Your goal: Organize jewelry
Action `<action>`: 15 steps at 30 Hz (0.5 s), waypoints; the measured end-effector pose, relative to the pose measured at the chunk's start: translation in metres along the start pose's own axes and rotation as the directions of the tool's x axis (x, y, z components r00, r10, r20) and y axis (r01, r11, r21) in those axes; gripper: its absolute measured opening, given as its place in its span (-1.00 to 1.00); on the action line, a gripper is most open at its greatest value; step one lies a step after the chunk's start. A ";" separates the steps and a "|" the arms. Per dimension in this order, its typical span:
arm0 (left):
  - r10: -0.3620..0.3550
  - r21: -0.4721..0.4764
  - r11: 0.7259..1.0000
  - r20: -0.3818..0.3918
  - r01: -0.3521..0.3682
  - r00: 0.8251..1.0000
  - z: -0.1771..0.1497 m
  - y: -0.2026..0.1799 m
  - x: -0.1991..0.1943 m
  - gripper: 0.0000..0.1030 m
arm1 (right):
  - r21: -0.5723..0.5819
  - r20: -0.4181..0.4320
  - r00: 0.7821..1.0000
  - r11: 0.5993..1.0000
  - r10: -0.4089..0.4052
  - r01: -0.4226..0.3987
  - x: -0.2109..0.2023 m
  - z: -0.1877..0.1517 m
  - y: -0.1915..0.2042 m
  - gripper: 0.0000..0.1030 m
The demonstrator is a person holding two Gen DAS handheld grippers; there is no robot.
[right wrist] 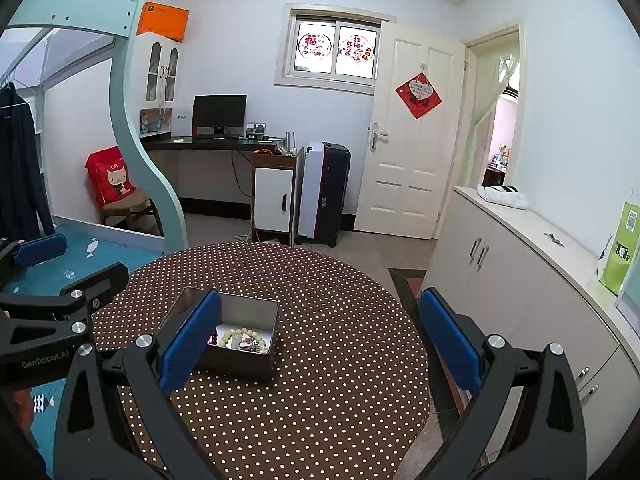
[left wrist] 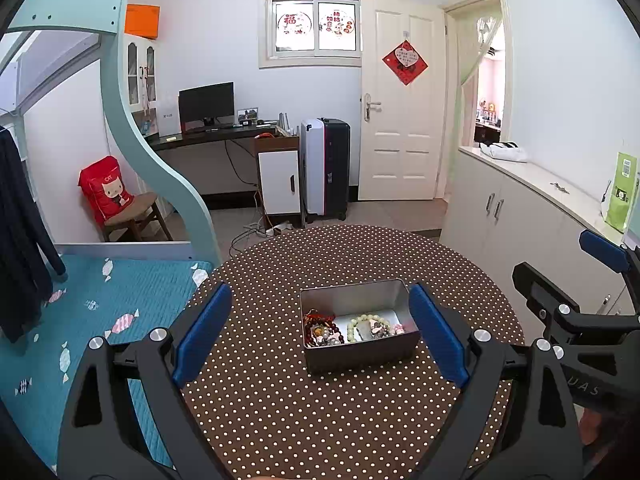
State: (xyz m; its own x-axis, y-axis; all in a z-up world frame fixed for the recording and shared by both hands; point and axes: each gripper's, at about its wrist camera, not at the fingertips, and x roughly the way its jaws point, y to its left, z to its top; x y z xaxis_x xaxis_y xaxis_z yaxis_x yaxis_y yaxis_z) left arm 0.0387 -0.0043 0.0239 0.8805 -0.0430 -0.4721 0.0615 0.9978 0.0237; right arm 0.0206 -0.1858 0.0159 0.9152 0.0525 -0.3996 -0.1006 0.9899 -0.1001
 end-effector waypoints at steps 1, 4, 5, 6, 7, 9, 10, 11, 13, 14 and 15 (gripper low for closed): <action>0.002 -0.001 1.000 0.001 -0.002 1.000 0.001 0.000 0.001 0.75 | -0.002 0.000 1.000 1.000 0.002 -0.002 0.000 0.000 0.000 0.86; 0.009 -0.002 1.000 0.001 -0.009 1.000 0.000 0.000 -0.001 0.75 | -0.008 0.000 1.000 1.000 0.000 0.000 -0.001 0.001 0.002 0.86; 0.008 -0.005 1.000 0.001 -0.008 1.000 -0.001 0.000 -0.001 0.75 | -0.009 0.000 1.000 1.000 0.000 0.000 -0.002 0.001 0.002 0.86; 0.006 -0.008 1.000 0.001 -0.006 1.000 -0.001 0.000 -0.002 0.75 | -0.008 0.002 1.000 1.000 0.001 -0.001 -0.002 0.001 0.003 0.86; 0.006 -0.009 1.000 0.002 -0.006 1.000 -0.001 0.000 -0.002 0.75 | -0.007 0.003 1.000 1.000 0.001 -0.001 -0.003 0.001 0.002 0.86; 0.007 -0.007 1.000 0.004 -0.007 1.000 -0.002 0.000 -0.003 0.75 | -0.007 0.006 1.000 1.000 0.000 0.000 -0.003 0.001 0.003 0.86; 0.007 -0.007 1.000 0.002 -0.007 1.000 -0.002 0.000 -0.004 0.75 | -0.004 0.008 1.000 1.000 -0.004 0.004 -0.004 0.001 0.003 0.86; 0.007 -0.008 1.000 0.001 -0.007 1.000 -0.002 0.001 -0.003 0.75 | 0.003 0.009 1.000 1.000 -0.011 0.011 -0.003 0.000 0.002 0.86; 0.003 -0.010 1.000 0.000 -0.003 1.000 -0.002 0.001 -0.004 0.75 | 0.007 0.005 1.000 1.000 -0.011 0.011 -0.003 -0.001 0.001 0.86; 0.001 -0.009 1.000 0.002 -0.001 1.000 -0.002 0.000 -0.004 0.75 | 0.010 0.003 1.000 1.000 -0.012 0.012 -0.003 -0.001 0.001 0.86; 0.002 -0.009 1.000 0.003 -0.002 1.000 -0.002 0.001 -0.004 0.75 | 0.013 0.002 1.000 1.000 -0.010 0.010 -0.003 -0.001 0.001 0.86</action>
State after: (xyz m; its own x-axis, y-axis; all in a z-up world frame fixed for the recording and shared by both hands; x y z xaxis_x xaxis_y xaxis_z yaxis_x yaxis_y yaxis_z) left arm 0.0338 -0.0035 0.0239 0.8821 -0.0409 -0.4693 0.0550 0.9984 0.0163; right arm 0.0177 -0.1854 0.0161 0.9169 0.0425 -0.3969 -0.0861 0.9920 -0.0926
